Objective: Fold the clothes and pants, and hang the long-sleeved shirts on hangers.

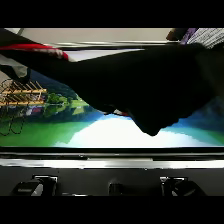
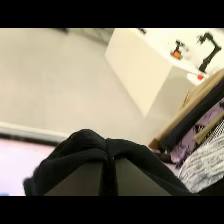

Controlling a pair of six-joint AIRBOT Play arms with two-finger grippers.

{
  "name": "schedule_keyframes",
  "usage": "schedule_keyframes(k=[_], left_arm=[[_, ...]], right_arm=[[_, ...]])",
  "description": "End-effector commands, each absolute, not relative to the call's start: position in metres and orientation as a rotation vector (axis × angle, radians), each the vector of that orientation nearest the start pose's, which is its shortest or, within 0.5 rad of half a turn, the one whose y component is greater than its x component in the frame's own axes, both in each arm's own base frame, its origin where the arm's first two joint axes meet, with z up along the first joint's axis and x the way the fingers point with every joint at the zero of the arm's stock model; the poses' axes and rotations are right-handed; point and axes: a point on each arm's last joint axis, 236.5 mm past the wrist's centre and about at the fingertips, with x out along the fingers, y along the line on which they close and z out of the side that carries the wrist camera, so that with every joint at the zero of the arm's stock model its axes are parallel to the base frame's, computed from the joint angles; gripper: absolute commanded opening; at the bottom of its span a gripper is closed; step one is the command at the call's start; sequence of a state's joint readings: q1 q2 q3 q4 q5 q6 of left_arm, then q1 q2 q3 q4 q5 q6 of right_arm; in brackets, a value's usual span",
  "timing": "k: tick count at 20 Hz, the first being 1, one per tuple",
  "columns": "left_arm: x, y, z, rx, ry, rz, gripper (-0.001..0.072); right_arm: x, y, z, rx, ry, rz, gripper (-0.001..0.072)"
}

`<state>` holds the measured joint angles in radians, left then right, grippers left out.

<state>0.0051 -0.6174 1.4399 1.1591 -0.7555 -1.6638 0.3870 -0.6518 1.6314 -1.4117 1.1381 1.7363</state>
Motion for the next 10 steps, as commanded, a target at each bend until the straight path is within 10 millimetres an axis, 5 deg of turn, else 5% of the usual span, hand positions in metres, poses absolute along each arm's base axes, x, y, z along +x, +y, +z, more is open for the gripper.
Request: schedule_keyframes(k=[1,3,5,8,10], left_arm=[[0.224,-0.044,0.502,-0.352,-0.191,-0.225,0.003],[0.213,-0.037,0.505,-0.365,-0.208,-0.201,0.003],[0.222,-0.038,0.494,-0.365,-0.163,-0.198,0.0029],[0.265,-0.038,0.465,-0.37,-0.062,-0.178,0.0029],[0.312,-0.038,0.425,-0.38,0.064,-0.156,0.0029]], right_arm=[[0.153,0.09,0.479,0.282,0.099,0.488,0.0038],[0.147,0.084,0.489,0.34,0.061,0.479,0.0038],[0.17,0.089,0.487,0.331,0.077,0.46,0.0038],[0.237,0.11,0.458,0.212,0.179,0.42,0.0039],[0.296,0.132,0.431,0.12,0.24,0.414,0.0039]])
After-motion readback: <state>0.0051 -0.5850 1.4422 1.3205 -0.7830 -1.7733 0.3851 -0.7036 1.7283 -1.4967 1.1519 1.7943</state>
